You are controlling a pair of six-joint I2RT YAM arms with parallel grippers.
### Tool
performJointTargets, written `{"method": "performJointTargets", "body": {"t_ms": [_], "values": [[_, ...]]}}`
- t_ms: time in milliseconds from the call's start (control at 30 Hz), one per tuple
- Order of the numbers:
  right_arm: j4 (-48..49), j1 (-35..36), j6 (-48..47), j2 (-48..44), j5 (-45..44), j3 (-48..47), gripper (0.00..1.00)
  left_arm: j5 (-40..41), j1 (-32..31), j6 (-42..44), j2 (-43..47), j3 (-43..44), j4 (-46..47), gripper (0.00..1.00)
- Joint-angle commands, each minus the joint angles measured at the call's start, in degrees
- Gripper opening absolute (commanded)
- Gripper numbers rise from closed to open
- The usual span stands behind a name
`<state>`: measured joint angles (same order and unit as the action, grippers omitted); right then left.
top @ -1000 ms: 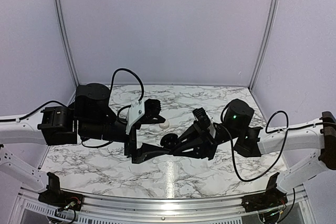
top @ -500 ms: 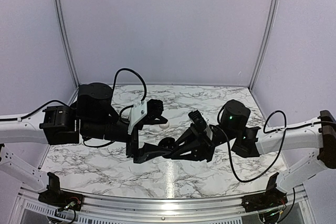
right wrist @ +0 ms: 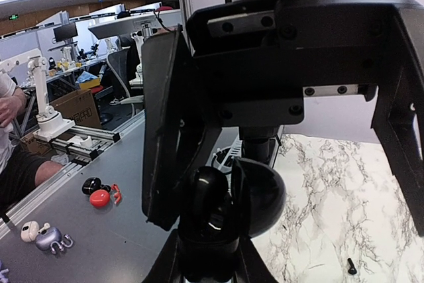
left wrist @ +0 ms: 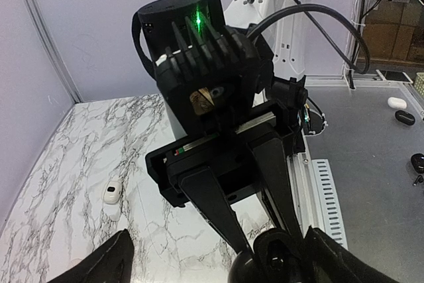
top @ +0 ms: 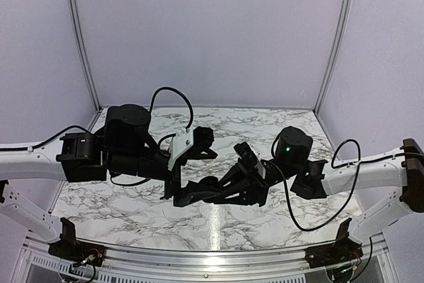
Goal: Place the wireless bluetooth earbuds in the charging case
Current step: Adjust the right earbud in the right side groove of the charging case.
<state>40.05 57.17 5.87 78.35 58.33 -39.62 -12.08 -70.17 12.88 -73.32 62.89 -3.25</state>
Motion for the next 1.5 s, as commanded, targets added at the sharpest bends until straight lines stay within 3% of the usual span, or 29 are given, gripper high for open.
{"method": "performJointTargets", "body": {"t_ms": [0, 533, 867, 1000, 1267, 1367, 1467], "values": [[-0.49, 1.35, -1.27, 0.27, 0.37, -2.91, 0.0, 0.78, 0.3, -0.81, -1.29, 1.64, 1.28, 0.91], [0.47, 2.05, -0.73, 0.32, -1.03, -2.82, 0.0, 2.87, 0.58, -3.91, -4.67, 2.75, 4.54, 0.91], [8.43, -0.39, 5.77, -0.26, -3.66, 0.26, 0.0, -0.44, 0.56, -4.23, -3.49, 2.89, 5.27, 0.92], [7.82, -2.69, 6.96, -2.06, -11.71, 2.16, 0.0, 3.82, 0.56, -5.78, -0.38, 2.62, 5.27, 0.93], [3.07, -5.3, 5.25, -7.96, -31.5, 5.34, 0.0, 21.19, 0.94, -15.03, 5.64, -0.05, 6.65, 0.92], [1.14, -5.31, 4.33, -10.15, -39.95, 6.52, 0.0, 24.24, 2.47, -20.96, 6.76, -0.61, 6.06, 0.84], [-1.63, -5.13, 2.86, -12.49, -48.08, 6.72, 0.0, 23.11, 3.64, -27.43, 5.94, -0.1, 5.33, 0.66]]}}
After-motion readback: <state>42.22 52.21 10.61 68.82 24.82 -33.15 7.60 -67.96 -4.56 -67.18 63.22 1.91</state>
